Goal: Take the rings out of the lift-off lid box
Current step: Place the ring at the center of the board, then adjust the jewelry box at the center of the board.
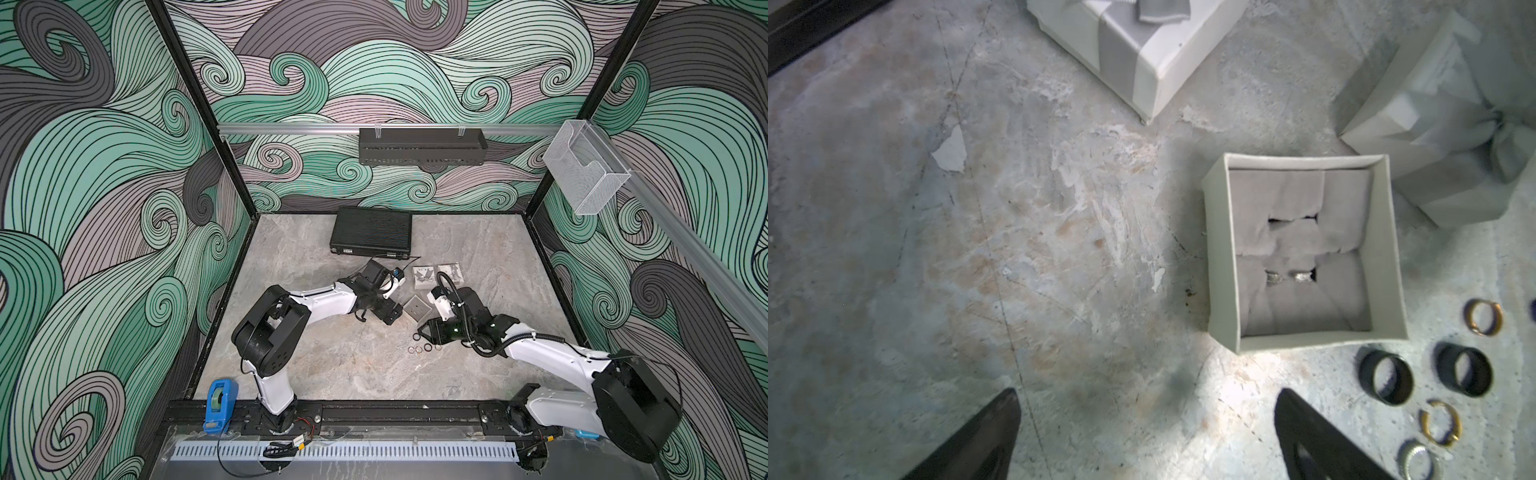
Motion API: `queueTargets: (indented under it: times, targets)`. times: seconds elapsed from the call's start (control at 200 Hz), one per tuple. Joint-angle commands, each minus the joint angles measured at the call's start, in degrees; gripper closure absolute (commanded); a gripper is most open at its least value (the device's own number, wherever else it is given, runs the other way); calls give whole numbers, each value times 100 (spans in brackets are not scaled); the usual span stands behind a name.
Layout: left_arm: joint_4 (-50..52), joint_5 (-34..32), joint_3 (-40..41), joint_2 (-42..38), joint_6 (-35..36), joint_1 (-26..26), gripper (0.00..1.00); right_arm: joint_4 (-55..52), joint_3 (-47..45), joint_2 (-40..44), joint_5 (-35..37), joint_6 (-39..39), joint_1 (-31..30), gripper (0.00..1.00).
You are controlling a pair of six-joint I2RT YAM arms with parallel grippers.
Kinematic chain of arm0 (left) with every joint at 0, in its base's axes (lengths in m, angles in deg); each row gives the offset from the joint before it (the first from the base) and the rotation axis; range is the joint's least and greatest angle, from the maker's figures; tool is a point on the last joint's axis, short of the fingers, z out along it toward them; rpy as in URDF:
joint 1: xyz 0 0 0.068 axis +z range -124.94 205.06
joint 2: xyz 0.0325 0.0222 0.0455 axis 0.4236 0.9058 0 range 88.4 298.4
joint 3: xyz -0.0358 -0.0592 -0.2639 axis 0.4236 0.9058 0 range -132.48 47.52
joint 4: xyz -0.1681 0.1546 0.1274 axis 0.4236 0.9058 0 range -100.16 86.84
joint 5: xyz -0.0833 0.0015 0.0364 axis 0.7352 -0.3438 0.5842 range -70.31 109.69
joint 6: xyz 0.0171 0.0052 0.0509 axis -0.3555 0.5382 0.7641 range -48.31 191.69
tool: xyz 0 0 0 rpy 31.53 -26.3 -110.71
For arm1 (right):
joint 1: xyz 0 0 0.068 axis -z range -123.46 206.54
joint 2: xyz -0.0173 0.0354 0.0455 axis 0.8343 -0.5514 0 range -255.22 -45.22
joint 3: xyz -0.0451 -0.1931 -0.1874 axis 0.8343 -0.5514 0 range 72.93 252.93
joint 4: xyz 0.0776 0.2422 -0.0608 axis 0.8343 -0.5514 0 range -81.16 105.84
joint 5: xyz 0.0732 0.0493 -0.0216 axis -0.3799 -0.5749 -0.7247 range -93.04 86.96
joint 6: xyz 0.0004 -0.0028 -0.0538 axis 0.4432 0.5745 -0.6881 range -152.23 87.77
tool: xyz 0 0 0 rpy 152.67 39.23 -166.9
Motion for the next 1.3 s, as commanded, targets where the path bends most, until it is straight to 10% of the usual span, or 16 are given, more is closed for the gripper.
queueTargets:
  times: [0.0, 0.205, 0.751, 1.297]
  targets:
    - [-5, 147, -57, 5, -88, -4, 4, -424, 329, 64, 189, -418, 113, 38]
    - [-13, 167, -259, 310, -118, -4, 4, -403, 646, -139, 77, -589, 294, 1]
    - [-233, 74, -528, 663, -284, 176, 4, -301, 1064, -649, -110, -754, 393, 1]
    - [-222, 105, -337, 437, -305, 286, 4, -77, 1625, -1738, 245, -432, 377, 69]
